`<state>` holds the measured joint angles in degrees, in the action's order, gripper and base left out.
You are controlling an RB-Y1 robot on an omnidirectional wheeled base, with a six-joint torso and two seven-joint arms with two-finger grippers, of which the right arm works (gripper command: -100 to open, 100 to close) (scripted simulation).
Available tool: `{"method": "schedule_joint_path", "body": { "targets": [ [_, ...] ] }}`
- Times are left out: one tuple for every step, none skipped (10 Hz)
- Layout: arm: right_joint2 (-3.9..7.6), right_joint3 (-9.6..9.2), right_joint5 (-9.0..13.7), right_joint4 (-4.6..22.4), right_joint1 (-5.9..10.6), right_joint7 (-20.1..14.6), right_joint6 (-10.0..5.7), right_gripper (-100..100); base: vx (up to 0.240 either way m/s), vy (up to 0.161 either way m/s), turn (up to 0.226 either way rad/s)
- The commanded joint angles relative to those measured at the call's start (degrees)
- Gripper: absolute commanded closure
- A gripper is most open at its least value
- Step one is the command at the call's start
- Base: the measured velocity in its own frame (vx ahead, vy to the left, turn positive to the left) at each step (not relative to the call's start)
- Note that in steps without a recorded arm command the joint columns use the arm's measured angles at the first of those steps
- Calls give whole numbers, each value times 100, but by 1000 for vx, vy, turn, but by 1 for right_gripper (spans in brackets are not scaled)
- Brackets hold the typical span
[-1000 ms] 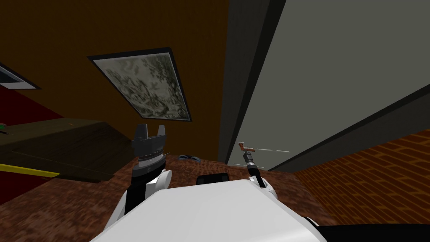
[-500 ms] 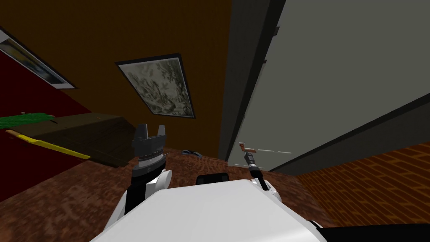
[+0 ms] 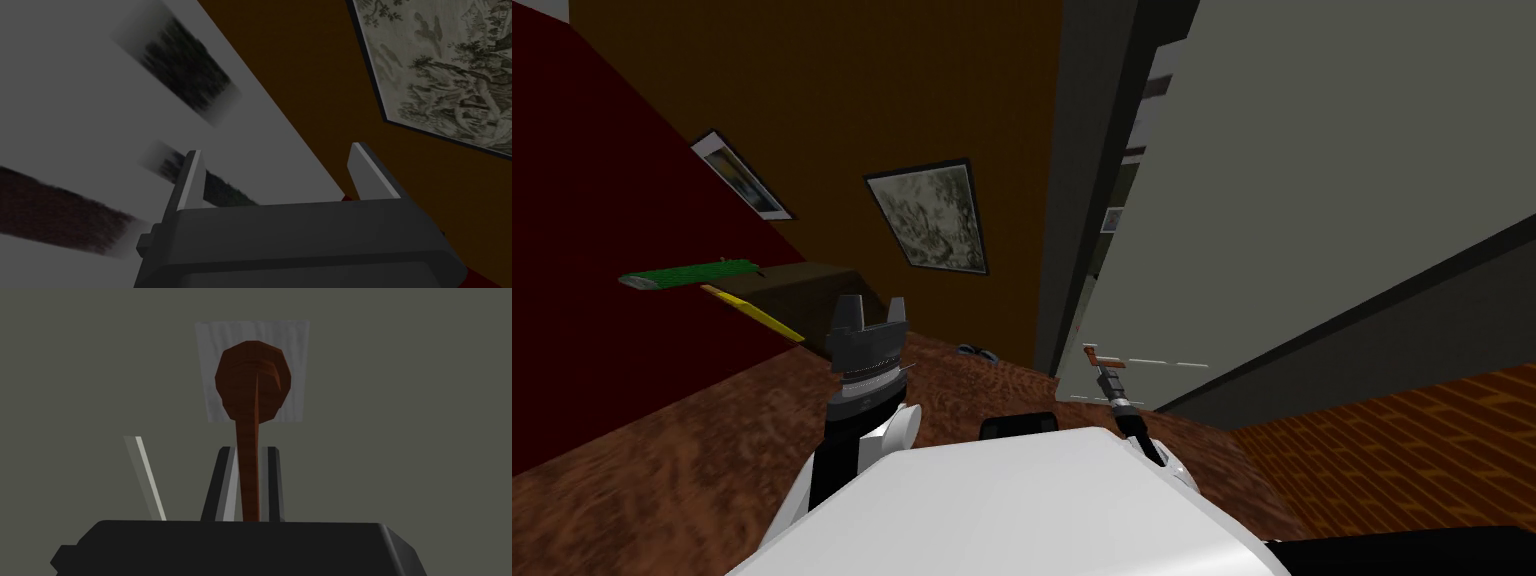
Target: Pull the door open
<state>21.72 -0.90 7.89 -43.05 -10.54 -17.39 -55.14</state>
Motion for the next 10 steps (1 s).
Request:
{"method": "schedule_joint_path", "body": {
  "targets": [
    [61, -37, -5, 11, -88, -59, -124, 100, -128, -46, 148],
    [100, -60, -8, 19, -144, -96, -204, 100, -193, -94, 227],
    [143, -86, -11, 27, -206, -138, -292, 100, -230, -101, 177],
    [188, -114, -14, 35, -272, -182, -384, 100, -233, -46, 167],
    [233, -140, -18, 44, -336, -225, -475, 100, -205, -13, 151],
    [273, -165, -21, 51, -394, -264, -557, 100, -202, -15, 128],
    [321, -193, -24, 60, -462, -310, -655, 100, -242, -36, 153],
    [265, -188, -31, 57, -401, -257, -575, 100, -115, -17, 33],
    [315, -241, -45, 133, -479, -318, -742, 100, -173, -41, 188],
    [345, -260, -49, 165, -513, -346, -824, 100, -256, -87, 226]
  ]
}}
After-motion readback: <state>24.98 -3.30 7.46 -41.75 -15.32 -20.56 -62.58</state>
